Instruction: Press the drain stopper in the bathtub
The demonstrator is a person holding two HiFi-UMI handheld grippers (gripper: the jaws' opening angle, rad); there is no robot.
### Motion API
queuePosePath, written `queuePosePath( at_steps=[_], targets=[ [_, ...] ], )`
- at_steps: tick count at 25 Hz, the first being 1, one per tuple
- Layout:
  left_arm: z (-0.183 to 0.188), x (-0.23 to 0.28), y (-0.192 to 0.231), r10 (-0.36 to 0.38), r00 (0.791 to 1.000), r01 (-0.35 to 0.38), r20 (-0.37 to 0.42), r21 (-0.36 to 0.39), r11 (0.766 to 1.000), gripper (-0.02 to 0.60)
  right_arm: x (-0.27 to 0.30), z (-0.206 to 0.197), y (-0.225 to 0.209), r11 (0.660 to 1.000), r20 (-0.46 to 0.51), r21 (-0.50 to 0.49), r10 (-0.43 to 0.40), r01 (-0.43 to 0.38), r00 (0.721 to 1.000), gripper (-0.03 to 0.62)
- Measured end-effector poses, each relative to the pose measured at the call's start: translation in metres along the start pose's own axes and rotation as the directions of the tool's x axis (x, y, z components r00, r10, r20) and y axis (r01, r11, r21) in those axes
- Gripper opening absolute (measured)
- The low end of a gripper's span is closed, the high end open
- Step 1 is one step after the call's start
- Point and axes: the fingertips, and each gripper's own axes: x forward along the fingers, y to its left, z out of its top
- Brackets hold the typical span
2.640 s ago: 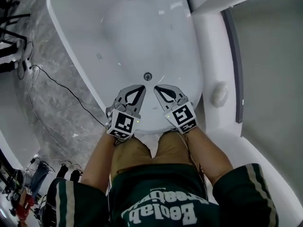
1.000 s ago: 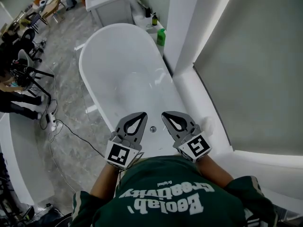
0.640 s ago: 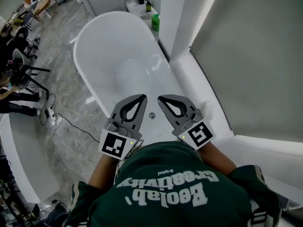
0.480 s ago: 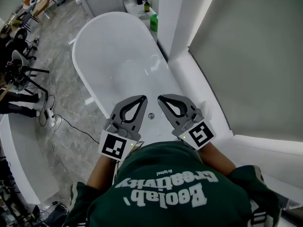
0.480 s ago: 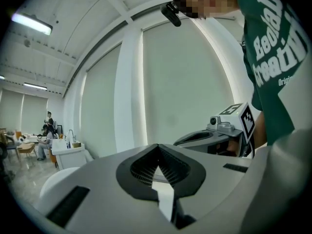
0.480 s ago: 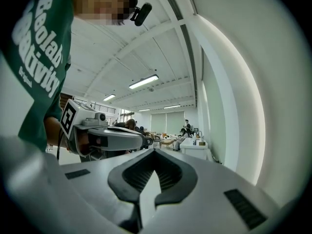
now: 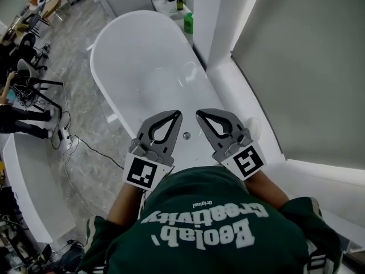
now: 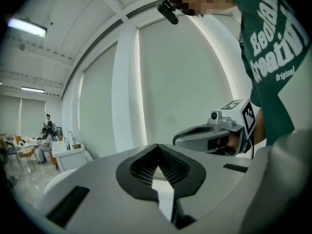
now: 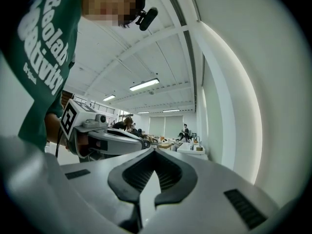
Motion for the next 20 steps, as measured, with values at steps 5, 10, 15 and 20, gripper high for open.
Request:
queuePosePath(
  at_steps=[5,10,15,20],
  targets=[
    [0.000,0.000,-0.001,0.003,1.000,-0.002,-0.009,0.046,0.999,0.009,-0.002,-0.001,0.001,1.000,0.009,0.013,0.007,-0.007,1.000,0.009],
    [0.000,-0.001,-0.003,-0.002,1.000,0.003,-0.027,0.033,0.999,0.009,-0.002,0.003,0.003,1.000,0.011,0.008,0.023,-0.023,1.000,0.009],
    [0.000,0.003,-0.002,-0.005,1.000,0.007,-0.023,0.107,0.994,0.009,0.003,-0.001,0.003,0.999,0.013,0.004,0.037,-0.037,0.999,0.009],
    [-0.004,0.010,0.003,-0.002,1.000,0.005,-0.021,0.139,0.990,0.009,0.009,-0.008,-0.001,0.999,0.013,0.002,0.049,-0.049,0.999,0.009]
  ],
)
